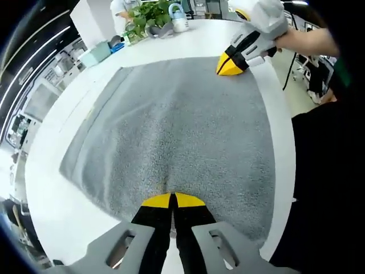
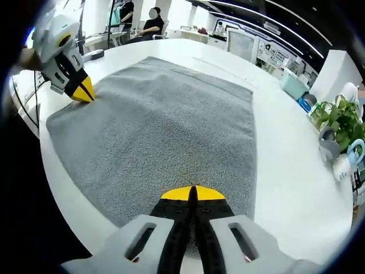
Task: Fold the towel on the table until its edges align and the towel forms a compact rectangular stack.
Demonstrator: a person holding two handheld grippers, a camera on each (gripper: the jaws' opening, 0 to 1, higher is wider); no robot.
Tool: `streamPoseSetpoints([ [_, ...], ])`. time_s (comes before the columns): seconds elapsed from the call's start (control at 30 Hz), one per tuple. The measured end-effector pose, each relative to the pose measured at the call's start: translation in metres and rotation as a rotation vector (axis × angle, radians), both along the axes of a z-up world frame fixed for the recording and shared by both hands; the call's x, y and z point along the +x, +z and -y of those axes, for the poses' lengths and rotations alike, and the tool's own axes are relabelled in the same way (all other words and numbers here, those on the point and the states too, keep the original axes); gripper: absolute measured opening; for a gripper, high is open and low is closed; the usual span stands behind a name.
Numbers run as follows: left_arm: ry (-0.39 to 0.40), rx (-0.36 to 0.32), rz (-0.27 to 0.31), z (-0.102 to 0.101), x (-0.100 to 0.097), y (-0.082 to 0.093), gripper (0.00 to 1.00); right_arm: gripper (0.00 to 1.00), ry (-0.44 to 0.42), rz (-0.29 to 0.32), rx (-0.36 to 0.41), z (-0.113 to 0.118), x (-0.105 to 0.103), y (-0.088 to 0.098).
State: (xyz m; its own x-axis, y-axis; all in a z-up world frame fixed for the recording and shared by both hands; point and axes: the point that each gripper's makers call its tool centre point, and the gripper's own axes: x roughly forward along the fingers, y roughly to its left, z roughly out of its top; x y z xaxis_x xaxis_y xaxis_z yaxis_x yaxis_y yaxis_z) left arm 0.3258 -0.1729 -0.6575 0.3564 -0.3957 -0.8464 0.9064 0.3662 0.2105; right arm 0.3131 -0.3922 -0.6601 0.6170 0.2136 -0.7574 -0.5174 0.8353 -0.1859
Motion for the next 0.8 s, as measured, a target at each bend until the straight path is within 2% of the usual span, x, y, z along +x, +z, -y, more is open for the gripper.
streamPoseSetpoints([
  [0.13,-0.006,0.028,-0.001,0.002,0.000,-0.001,0.01,0.00,-0.016,-0.005,0.020,-0.001,-0.008,0.000],
  [0.23,-0.009,0.043,-0.023,0.002,0.002,-0.001,0.01,0.00,-0.027,0.001,0.031,-0.002,-0.013,0.000],
  [0.4,0.005,0.025,-0.068,0.001,0.002,-0.001,0.01,0.00,-0.049,0.003,0.054,-0.002,-0.017,0.001],
  [0.8,0.039,-0.026,-0.076,0.001,0.000,-0.001,0.01,0.00,-0.089,0.001,0.080,-0.003,-0.026,0.000],
])
